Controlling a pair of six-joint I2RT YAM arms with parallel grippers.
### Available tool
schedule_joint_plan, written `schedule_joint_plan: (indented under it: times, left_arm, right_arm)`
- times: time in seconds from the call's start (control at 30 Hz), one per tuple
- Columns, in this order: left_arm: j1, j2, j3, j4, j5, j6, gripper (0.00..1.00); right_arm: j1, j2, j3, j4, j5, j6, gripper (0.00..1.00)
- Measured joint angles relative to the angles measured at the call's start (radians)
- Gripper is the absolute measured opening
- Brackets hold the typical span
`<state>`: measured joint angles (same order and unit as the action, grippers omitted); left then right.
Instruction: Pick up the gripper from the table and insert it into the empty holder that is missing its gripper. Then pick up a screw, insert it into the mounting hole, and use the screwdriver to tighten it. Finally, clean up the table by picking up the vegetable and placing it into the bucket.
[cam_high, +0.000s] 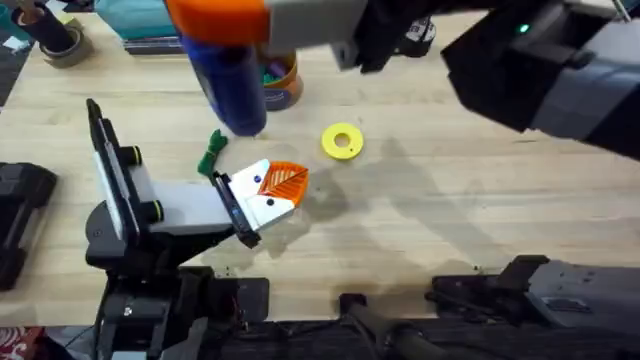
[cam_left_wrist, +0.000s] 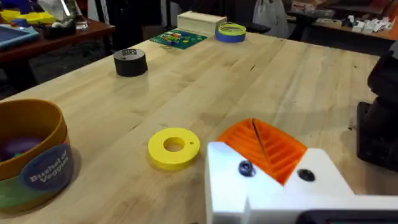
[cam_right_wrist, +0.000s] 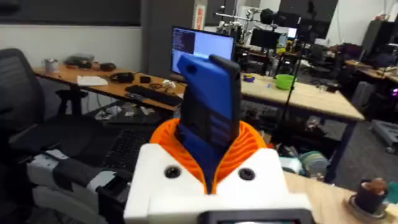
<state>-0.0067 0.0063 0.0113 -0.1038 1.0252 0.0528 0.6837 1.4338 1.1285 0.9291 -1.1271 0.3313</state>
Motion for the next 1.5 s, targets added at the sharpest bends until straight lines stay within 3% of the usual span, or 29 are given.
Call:
schedule_joint_plan:
  times: [0.6,1.5]
  left_arm:
    - [0.000,0.000,0.000,0.000,0.000,0.000,0.008]
    - [0.000,0.000,0.000,0.000,0.000,0.000,0.008]
  right_arm:
    - [0.067,0.000,-0.074,0.045,0.000,-0.021,0.025]
    - [0.073,0.010,-0.142,0.047,0.001,-0.115,0.025]
